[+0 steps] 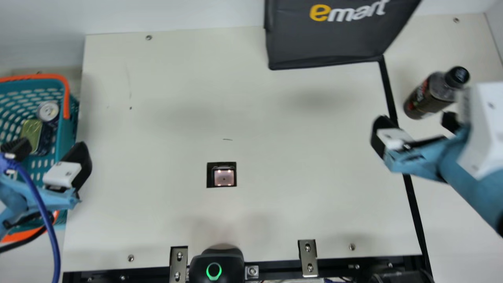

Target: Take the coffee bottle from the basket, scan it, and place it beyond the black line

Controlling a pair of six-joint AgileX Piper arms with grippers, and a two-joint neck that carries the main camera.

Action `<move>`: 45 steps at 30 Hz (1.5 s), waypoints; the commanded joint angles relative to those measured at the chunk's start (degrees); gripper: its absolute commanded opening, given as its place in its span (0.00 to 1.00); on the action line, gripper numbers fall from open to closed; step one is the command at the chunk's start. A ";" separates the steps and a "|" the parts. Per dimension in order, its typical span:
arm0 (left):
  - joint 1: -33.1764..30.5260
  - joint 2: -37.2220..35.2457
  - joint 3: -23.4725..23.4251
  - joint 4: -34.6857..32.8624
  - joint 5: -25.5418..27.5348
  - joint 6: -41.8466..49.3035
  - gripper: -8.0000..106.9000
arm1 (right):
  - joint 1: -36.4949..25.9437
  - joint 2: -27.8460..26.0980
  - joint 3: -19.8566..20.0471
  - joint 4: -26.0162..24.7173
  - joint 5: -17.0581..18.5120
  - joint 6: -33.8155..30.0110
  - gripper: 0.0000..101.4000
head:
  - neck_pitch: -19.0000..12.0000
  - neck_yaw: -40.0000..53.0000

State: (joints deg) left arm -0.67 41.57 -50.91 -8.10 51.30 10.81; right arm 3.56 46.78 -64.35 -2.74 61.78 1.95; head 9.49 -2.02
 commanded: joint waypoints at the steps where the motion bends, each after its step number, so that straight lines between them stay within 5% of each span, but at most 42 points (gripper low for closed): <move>1: -0.13 0.15 -2.67 0.66 2.86 -0.80 0.85 | -0.79 -1.23 -1.78 0.54 2.82 -1.27 0.90 | -1.57 0.44; 6: -0.40 0.67 -7.68 2.61 7.86 -3.20 0.85 | -2.90 -4.15 -5.42 1.94 7.72 -4.20 0.90 | -1.57 0.44; 16: -0.93 1.71 -17.70 6.49 17.86 -8.01 0.85 | -2.93 -4.48 -5.56 2.03 8.19 -4.27 0.90 | -1.57 0.44; 45: -0.93 1.71 -18.03 6.63 18.12 -8.24 0.85 | -2.93 -4.48 -5.56 2.03 8.23 -4.27 0.90 | -1.57 0.44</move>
State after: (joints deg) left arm -1.60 43.28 -68.94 -1.48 69.42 2.57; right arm 0.63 42.30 -69.91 -0.71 70.01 -2.32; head 9.49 -1.67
